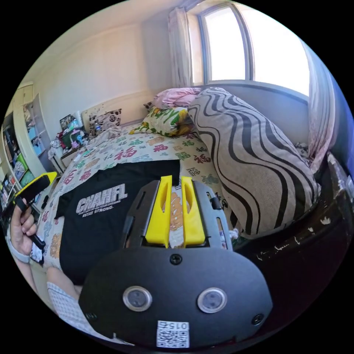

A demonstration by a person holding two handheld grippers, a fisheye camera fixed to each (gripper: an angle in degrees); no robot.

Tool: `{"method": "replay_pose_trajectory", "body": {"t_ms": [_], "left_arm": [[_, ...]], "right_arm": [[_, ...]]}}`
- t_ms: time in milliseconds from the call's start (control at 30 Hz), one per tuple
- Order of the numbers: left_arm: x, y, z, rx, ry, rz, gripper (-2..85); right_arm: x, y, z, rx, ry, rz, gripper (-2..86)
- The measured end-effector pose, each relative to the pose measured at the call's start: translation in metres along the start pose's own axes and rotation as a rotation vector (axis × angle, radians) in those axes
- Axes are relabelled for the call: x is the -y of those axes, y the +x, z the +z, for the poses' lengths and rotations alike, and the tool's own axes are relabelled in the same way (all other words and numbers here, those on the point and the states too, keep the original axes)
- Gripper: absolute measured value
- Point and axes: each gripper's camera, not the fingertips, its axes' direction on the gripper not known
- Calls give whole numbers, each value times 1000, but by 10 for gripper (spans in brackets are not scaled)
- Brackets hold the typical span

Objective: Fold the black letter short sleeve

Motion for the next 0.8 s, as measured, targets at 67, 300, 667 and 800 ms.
{"method": "replay_pose_trajectory", "body": {"t_ms": [67, 300, 667, 800], "left_arm": [[32, 18, 74, -36, -43, 61, 47], [109, 83, 292, -120, -168, 191, 36], [159, 177, 605, -95, -436, 235, 33], [149, 188, 671, -56, -546, 242, 53]], "right_arm": [[19, 28, 33, -16, -9, 61, 52], [84, 82, 135, 99, -79, 116, 59], [180, 106, 276, 108, -319, 59, 71], [202, 118, 283, 158, -366, 57, 63]]}}
